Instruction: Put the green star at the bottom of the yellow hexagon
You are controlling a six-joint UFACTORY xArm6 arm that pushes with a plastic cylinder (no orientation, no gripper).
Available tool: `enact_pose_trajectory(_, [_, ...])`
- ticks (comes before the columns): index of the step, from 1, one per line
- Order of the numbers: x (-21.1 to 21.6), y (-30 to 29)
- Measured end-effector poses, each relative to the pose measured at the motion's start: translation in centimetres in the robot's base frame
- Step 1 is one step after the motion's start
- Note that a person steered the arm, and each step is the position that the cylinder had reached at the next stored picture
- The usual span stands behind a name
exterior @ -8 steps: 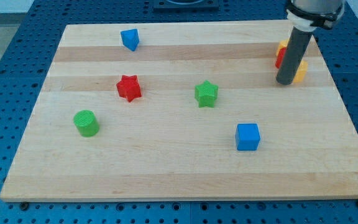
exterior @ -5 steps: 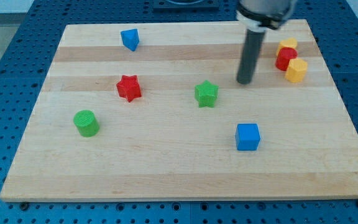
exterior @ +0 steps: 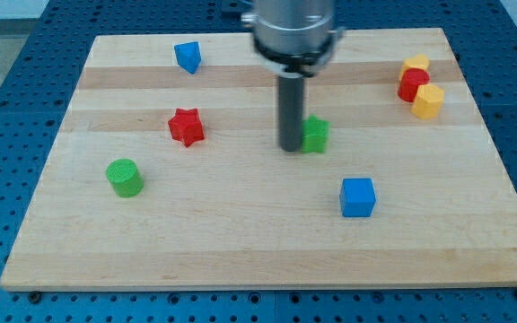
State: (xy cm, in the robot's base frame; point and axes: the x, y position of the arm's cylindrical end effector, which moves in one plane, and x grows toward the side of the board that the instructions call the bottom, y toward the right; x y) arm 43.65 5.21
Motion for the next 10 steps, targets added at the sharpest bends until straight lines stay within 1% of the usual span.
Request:
enact_pose_trajectory(1, [0.0, 6.5])
enact_pose_trajectory(2, [0.0, 5.8])
enact_pose_trajectory(3, [-2.0, 3.6])
enact_pose_trajectory(4, [-4.0, 4.0])
enact_pose_trajectory(6, [-0.8, 11.1])
enact_pose_trajectory(7, [-0.4, 9.7])
enact_pose_trajectory(8, [3.0, 8.9])
enact_pose_trajectory(9, [3.4, 9.5])
enact_pose_trajectory(10, [0.8, 10.9])
